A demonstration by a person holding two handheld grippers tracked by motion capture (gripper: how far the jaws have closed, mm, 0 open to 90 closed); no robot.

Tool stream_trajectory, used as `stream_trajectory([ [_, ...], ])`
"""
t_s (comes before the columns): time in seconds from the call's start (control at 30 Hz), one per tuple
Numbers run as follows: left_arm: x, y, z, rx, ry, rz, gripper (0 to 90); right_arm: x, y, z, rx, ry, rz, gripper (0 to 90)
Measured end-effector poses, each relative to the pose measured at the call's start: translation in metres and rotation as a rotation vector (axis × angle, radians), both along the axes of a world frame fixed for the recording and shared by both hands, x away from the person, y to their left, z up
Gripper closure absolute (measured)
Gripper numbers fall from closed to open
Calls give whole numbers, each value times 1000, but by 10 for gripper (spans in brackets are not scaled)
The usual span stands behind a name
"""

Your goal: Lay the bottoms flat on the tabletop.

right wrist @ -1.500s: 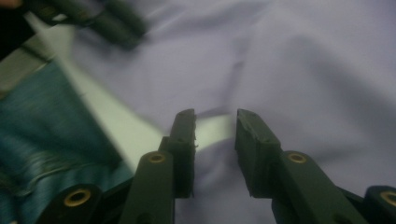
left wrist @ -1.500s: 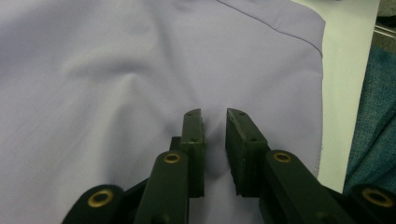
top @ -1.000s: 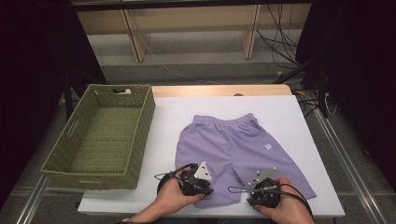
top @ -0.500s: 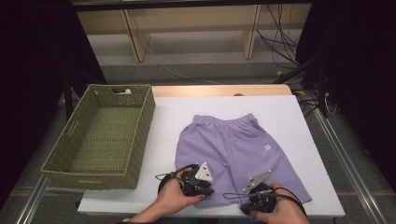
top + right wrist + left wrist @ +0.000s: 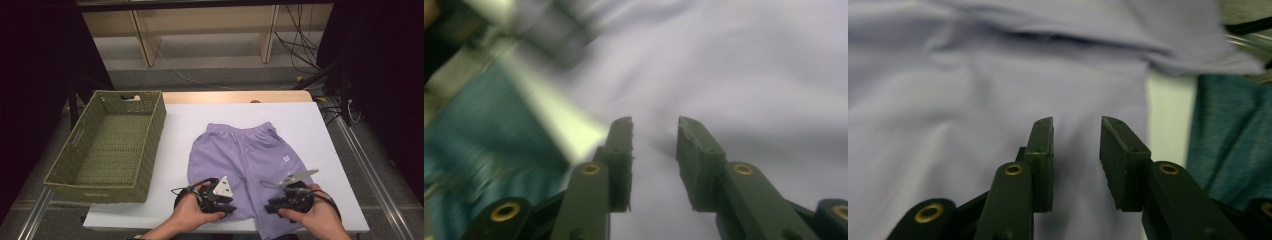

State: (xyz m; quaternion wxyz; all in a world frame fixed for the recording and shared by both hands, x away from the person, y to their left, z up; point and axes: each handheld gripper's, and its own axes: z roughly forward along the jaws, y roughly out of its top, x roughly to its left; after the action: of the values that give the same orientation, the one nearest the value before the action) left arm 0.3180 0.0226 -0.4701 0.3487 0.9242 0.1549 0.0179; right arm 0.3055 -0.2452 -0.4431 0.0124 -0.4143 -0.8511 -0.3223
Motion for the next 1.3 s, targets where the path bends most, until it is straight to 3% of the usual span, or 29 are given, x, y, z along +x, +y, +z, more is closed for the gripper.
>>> stream_trajectory([
  [0.2, -4, -24, 6, -25, 30, -57, 599, 28, -50, 1, -96, -59, -242, 624],
  [0.3, -9, -37, 6, -21, 41, -92, 575, 38, -71, 0, -184, -99, -337, 613],
  [0.4, -13, -48, 5, -13, 47, -117, 559, 44, -85, -5, -250, -108, -405, 615],
  [0.47, -15, -53, 4, -7, 52, -131, 554, 46, -93, -9, -276, -93, -419, 634],
  [0.6, -19, -60, 0, 13, 57, -147, 561, 46, -96, -18, -276, -37, -408, 703],
  [0.8, -22, -66, -7, 52, 31, -158, 639, 45, -87, -17, -310, -42, -374, 850],
  [0.87, -24, -67, -6, 66, 3, -153, 681, 46, -83, -16, -323, -33, -362, 891],
  [1.03, -26, -69, -7, 73, -38, -149, 806, 46, -85, -15, -314, -18, -384, 900],
  [1.13, -26, -68, -8, 63, -39, -156, 882, 44, -86, -13, -347, -23, -401, 900],
  [1.3, -27, -69, -7, 68, -37, -164, 895, 40, -93, -10, -375, -15, -426, 900],
])
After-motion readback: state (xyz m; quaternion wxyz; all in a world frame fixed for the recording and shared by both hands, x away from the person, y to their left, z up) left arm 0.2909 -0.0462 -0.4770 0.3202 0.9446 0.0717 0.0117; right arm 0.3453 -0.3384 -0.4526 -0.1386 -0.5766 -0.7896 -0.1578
